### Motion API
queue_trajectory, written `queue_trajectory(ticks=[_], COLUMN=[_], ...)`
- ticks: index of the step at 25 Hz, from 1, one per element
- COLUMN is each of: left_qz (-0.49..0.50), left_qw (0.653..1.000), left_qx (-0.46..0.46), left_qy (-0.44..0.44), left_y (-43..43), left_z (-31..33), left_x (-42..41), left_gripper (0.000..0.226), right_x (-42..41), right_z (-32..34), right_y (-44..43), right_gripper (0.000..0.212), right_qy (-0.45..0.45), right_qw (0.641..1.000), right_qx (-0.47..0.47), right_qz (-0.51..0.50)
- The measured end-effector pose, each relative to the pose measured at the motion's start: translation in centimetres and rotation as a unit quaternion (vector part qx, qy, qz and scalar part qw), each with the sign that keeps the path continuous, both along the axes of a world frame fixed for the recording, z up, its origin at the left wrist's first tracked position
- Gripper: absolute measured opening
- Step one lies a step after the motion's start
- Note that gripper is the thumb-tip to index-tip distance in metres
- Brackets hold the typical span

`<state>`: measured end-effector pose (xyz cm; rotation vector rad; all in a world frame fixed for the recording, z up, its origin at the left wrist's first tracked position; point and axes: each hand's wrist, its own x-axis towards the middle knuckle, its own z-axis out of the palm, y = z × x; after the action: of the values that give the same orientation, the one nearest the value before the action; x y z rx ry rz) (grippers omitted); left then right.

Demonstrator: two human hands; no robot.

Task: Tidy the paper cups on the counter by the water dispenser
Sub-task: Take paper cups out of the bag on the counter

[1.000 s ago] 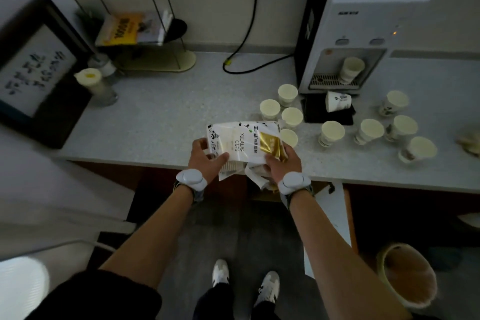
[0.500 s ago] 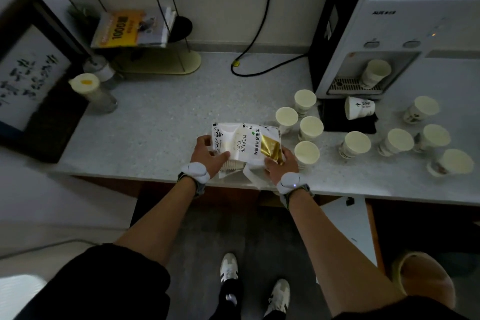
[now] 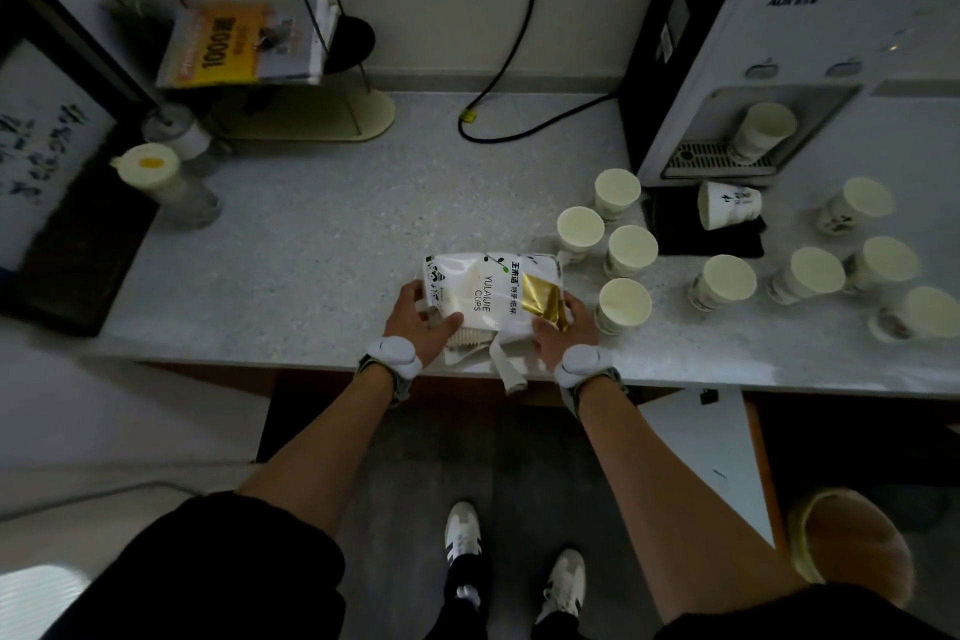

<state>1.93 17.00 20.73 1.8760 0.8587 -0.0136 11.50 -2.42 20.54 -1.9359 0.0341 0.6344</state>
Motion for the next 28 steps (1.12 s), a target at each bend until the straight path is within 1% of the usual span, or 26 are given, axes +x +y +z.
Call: queue_trajectory(ticks=[5,7,8,10,12,14,16,19,22,25,28], left_qz=[-0.031,-0.013,0.013,0.074,0.096,0.088,0.073,0.057,0.064,0.064,0.044], left_qw=[0.999,1.000,0.999,0.994,0.991,0.992,0.994,0.997,0.998,0.997,0.998], left_qx=[-0.031,-0.007,0.027,0.083,0.095,0.092,0.077,0.048,0.010,-0.037,-0.034], left_qy=[-0.002,0.015,0.025,0.018,0.012,0.023,0.031,0.023,0.007,-0.013,-0.024], left_y=[-0.2,-0.7,-1.1,-2.3,-3.8,-5.1,-6.1,-6.8,-7.0,-6.9,-6.6], left_z=[0.8,0.9,0.9,0.9,0.9,0.6,0.3,0.1,0.0,-0.3,-0.9], left_x=[-1.4,-2.3,-2.8,-3.5,-4.2,-4.8,-5.1,-4.8,-4.1,-3.3,-2.6], left_gripper=[0.088,0.089,0.084,0.061,0.041,0.033,0.036,0.051,0.047,0.050,0.047], right_x=[0.2,0.0,0.0,-0.2,-0.3,-0.5,-0.6,-0.7,-0.8,-1.1,-1.2], right_z=[0.0,0.1,0.2,0.3,0.2,0.3,0.4,0.1,-0.3,-0.9,-1.4], right_y=[0.0,-0.1,-0.1,-0.1,-0.2,-0.3,-0.4,-0.7,-0.9,-1.0,-1.1], right_gripper=[0.051,0.051,0.051,0.048,0.047,0.049,0.047,0.050,0.053,0.052,0.047], right_qy=[-0.033,-0.029,-0.033,-0.042,-0.040,-0.016,-0.005,0.001,-0.002,0.022,0.011], right_qw=[0.998,0.999,0.999,0.999,0.999,1.000,1.000,1.000,1.000,0.999,1.000], right_qx=[-0.036,-0.033,-0.033,-0.031,-0.029,-0.015,-0.008,-0.011,-0.009,0.004,-0.013], right_qz=[0.038,0.024,0.018,0.015,0.010,-0.002,-0.009,-0.015,-0.019,-0.036,-0.027])
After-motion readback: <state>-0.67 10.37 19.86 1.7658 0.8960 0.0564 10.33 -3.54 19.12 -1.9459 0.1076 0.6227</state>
